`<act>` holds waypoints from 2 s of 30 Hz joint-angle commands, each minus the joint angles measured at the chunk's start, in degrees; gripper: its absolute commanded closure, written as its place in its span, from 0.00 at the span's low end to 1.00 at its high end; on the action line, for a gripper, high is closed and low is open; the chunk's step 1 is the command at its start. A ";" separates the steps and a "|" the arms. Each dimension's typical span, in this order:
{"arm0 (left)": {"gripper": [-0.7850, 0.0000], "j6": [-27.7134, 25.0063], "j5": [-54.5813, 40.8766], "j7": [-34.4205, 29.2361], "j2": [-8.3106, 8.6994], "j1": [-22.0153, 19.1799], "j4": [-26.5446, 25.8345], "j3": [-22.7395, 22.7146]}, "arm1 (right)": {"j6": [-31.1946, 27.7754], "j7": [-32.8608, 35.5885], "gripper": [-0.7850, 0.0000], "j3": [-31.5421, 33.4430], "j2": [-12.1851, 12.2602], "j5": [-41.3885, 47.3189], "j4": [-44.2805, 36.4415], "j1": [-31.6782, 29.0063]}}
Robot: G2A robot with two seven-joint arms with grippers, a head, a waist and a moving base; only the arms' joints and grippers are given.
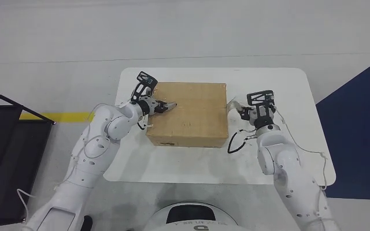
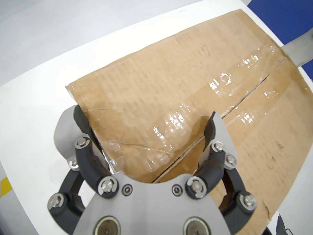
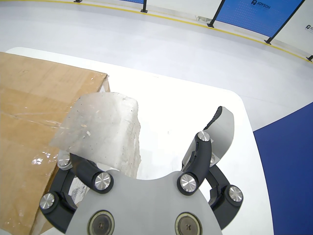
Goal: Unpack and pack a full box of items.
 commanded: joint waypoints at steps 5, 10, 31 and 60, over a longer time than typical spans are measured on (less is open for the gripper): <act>0.00 0.01 0.00 -0.01 0.00 0.01 -0.01 -0.01 | 0.79 6.19 0.00 -6.21 -0.80 -8.75 -2.42 2.48; 0.00 0.01 0.00 -0.01 0.00 0.01 -0.01 -0.01 | 1.36 10.60 0.00 -13.10 -2.03 -15.51 -1.25 6.34; 0.00 0.01 0.00 -0.01 0.00 0.01 -0.01 -0.01 | 5.36 24.01 0.00 -36.63 -10.62 -32.48 8.65 20.56; 0.00 0.01 0.00 -0.01 0.00 0.01 -0.01 -0.01 | -13.35 29.47 0.00 -24.21 -14.18 -25.61 -13.36 12.66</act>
